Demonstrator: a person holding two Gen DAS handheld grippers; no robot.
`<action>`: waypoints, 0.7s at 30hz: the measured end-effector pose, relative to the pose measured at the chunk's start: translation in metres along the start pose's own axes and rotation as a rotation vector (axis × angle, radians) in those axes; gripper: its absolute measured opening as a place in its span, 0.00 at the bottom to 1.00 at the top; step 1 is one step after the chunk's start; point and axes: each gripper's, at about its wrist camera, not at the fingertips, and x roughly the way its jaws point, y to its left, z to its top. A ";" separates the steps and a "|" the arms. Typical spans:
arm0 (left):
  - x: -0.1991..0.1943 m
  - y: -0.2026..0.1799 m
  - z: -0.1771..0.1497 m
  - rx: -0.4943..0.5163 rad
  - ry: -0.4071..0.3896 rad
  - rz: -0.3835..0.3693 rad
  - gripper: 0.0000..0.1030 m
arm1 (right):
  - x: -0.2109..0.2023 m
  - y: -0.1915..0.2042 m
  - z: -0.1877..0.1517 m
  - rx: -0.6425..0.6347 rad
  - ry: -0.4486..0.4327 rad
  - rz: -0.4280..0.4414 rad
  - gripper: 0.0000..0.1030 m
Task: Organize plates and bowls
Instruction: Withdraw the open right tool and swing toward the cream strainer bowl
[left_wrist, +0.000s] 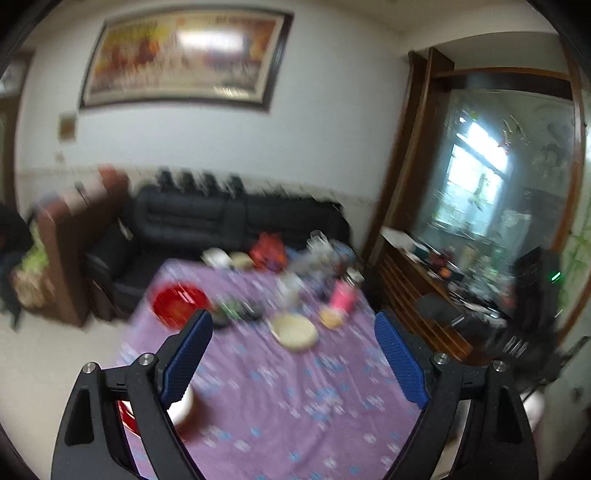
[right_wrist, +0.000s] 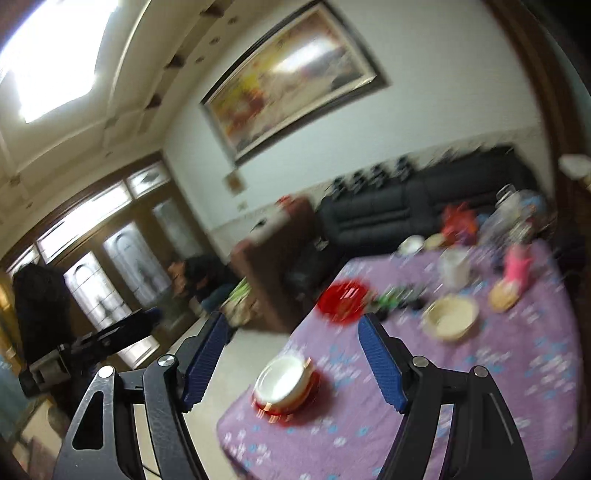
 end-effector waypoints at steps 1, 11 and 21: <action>-0.004 -0.002 0.012 0.014 -0.016 0.022 0.92 | -0.012 0.004 0.023 -0.012 -0.024 -0.064 0.78; 0.074 0.041 -0.001 0.025 0.153 0.206 1.00 | -0.023 -0.012 0.080 -0.063 -0.064 -0.398 0.89; 0.199 0.057 -0.145 -0.103 0.460 0.032 1.00 | 0.119 -0.139 -0.023 0.017 0.214 -0.421 0.89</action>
